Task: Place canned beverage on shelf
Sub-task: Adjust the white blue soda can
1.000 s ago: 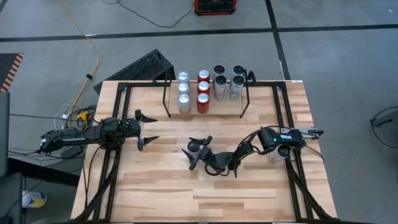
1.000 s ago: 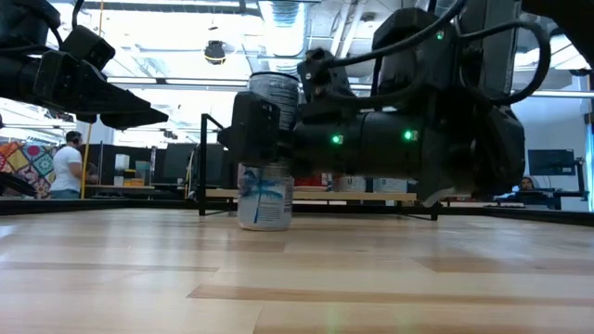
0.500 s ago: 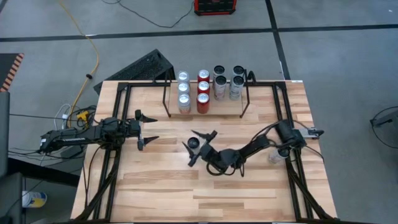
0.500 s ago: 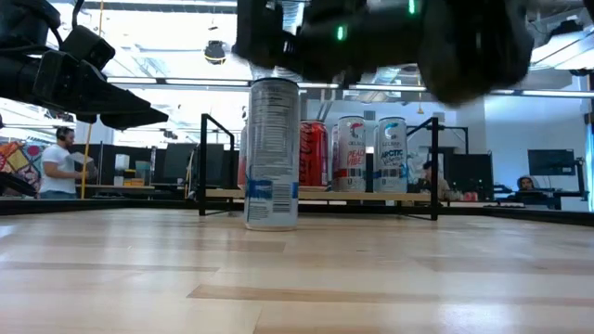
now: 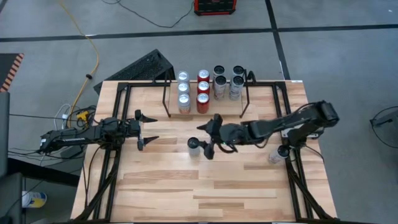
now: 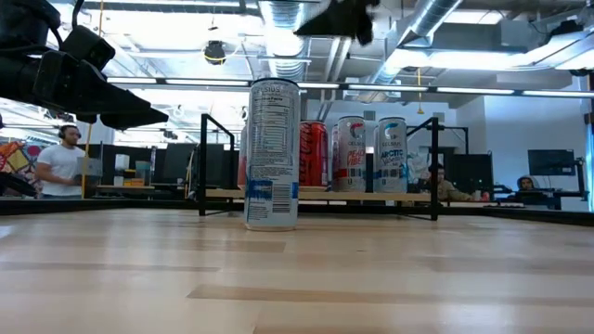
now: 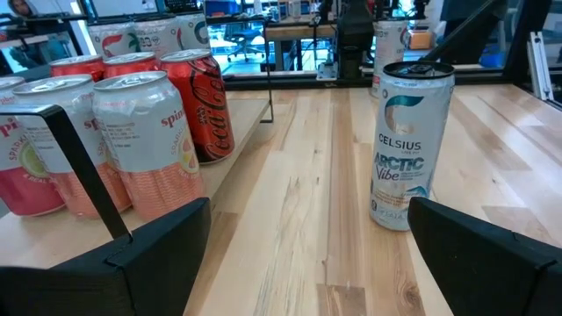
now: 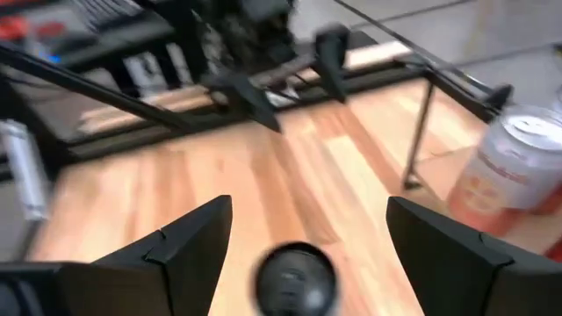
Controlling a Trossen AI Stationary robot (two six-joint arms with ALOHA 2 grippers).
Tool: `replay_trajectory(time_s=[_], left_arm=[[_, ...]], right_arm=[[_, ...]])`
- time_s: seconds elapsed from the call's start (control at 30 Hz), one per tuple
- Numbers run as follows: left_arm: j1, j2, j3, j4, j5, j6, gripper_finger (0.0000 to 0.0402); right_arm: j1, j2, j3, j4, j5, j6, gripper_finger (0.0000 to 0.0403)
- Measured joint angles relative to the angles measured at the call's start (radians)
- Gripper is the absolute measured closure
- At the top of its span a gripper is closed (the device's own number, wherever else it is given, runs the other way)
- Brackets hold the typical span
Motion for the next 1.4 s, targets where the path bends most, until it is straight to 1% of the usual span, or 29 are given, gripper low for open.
replay_trajectory(time_s=[0.1, 0.23, 0.3, 0.47, 0.53, 0.67, 0.8, 0.97, 1.2, 1.4], left_arm=[[0.000, 0.000, 0.000, 0.000, 0.000, 0.000, 0.0028], [0.000, 0.000, 0.000, 0.000, 0.000, 0.000, 0.0028], [0.000, 0.000, 0.000, 0.000, 0.000, 0.000, 0.0028], [0.000, 0.000, 0.000, 0.000, 0.000, 0.000, 0.0028], [0.000, 0.000, 0.000, 0.001, 0.000, 0.000, 0.0028], [0.000, 0.000, 0.000, 0.001, 0.000, 0.000, 0.0028], [0.000, 0.000, 0.000, 0.002, 0.000, 0.000, 0.0028], [0.000, 0.000, 0.000, 0.000, 0.000, 0.000, 0.0028], [0.000, 0.000, 0.000, 0.000, 0.000, 0.000, 0.0028], [0.000, 0.000, 0.000, 0.001, 0.000, 0.000, 0.0028]], right_arm=[[-0.031, 0.030, -0.003, 0.007, 0.025, -0.009, 0.0075], [-0.046, 0.109, -0.003, 0.077, 0.038, 0.073, 0.0075], [-0.041, 0.154, 0.004, 0.091, 0.069, 0.104, 0.0075], [0.012, 0.227, 0.091, 0.027, 0.172, 0.077, 0.0075], [0.033, 0.242, 0.131, -0.033, 0.226, 0.060, 0.0076], [0.050, 0.277, 0.190, -0.111, 0.293, 0.084, 0.0076], [0.055, 0.293, 0.202, -0.144, 0.298, 0.144, 0.0076], [0.055, 0.293, 0.165, -0.145, 0.317, 0.187, 0.0076], [0.068, 0.293, 0.164, -0.131, 0.323, 0.196, 0.0076], [0.076, 0.349, 0.166, -0.057, 0.337, 0.196, 0.0076]])
